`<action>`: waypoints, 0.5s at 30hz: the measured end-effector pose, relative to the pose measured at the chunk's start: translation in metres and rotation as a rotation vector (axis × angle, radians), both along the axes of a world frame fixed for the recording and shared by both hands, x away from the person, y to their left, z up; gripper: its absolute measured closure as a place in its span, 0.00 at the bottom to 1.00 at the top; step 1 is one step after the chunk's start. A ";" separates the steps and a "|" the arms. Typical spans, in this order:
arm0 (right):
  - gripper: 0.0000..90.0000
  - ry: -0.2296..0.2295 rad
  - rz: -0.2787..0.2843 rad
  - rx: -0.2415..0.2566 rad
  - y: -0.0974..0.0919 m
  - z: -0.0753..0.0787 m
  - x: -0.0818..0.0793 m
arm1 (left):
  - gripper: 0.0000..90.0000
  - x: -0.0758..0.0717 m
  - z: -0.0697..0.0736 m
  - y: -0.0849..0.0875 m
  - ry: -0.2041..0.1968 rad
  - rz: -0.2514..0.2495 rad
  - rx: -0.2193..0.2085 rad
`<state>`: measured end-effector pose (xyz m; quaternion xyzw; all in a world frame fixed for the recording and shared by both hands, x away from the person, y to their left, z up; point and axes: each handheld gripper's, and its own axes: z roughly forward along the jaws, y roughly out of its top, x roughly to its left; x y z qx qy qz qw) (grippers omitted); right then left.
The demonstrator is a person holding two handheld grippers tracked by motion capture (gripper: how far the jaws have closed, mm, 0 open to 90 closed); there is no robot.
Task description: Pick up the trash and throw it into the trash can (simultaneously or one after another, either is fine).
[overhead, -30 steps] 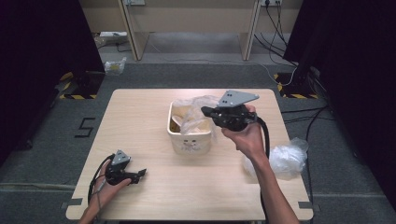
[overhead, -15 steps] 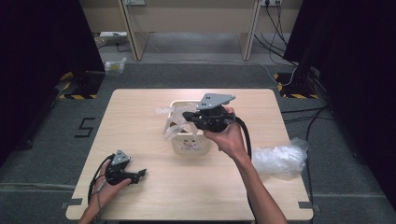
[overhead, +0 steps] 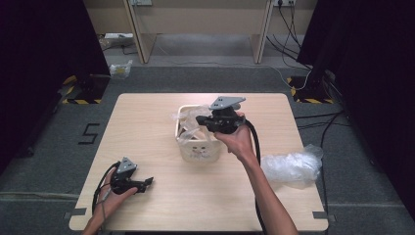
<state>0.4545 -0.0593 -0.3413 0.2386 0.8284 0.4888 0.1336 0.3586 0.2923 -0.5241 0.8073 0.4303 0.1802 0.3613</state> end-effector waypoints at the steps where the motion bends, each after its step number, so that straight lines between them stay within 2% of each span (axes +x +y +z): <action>1: 1.00 0.008 0.000 0.004 -0.001 -0.002 0.001 | 0.13 0.000 0.000 0.000 0.000 0.000 0.000; 2: 1.00 0.023 0.002 0.014 -0.001 -0.005 0.003 | 0.13 0.000 0.000 0.000 0.000 0.000 0.000; 5: 1.00 0.026 0.026 0.006 0.001 -0.009 0.001 | 0.13 0.000 0.000 0.000 0.000 0.000 0.000; 6: 1.00 0.036 0.037 0.023 0.002 -0.009 -0.001 | 0.13 0.000 0.000 0.000 0.000 0.000 0.000; 12: 1.00 0.040 0.084 0.072 0.013 0.002 -0.011 | 0.13 0.000 0.000 0.000 0.001 -0.002 0.003; 15: 0.98 0.030 0.075 0.062 0.015 0.002 -0.009 | 0.13 0.000 0.000 0.000 0.002 -0.001 0.001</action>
